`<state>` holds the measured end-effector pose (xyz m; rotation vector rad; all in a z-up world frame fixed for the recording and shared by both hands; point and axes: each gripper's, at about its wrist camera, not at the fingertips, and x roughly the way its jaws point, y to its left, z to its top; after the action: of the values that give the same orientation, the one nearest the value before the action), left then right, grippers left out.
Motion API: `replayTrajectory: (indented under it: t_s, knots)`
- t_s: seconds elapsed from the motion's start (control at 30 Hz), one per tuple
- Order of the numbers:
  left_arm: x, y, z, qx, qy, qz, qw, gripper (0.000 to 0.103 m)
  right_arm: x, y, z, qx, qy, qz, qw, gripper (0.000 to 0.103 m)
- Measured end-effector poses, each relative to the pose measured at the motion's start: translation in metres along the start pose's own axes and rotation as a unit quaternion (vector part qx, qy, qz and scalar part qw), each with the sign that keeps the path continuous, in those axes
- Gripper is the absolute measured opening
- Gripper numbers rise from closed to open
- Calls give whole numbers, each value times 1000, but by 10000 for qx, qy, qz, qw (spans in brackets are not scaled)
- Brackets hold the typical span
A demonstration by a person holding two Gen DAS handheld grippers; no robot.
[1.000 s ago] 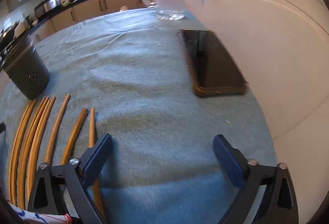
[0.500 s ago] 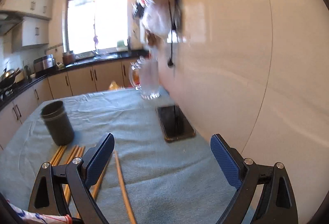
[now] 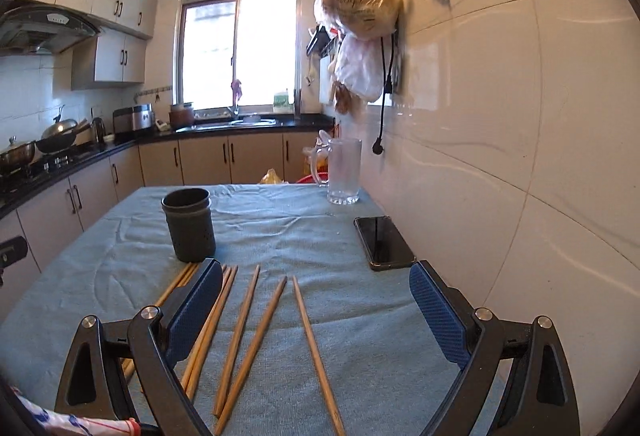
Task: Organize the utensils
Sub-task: 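Move both grippers toward the row of wooden chopsticks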
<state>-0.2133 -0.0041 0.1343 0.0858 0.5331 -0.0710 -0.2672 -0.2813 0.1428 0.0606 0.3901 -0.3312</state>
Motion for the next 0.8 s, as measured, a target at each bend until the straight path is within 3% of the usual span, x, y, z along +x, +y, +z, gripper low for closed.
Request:
replayTrajectory:
  t_s: [0.2, 0.37, 0.8]
  knots:
    - [-6, -7, -6, 149, 81, -63, 9998, 103, -11, -8, -5, 64, 132, -4, 9999, 97]
    - [4, -7, -7, 156, 369, -80, 9992, 103, -9, -13, -5, 90, 226, -22, 9997, 97]
    - [32, -17, -11, 288, 845, -82, 9960, 103, 15, -14, -10, 81, 537, 27, 9985, 97]
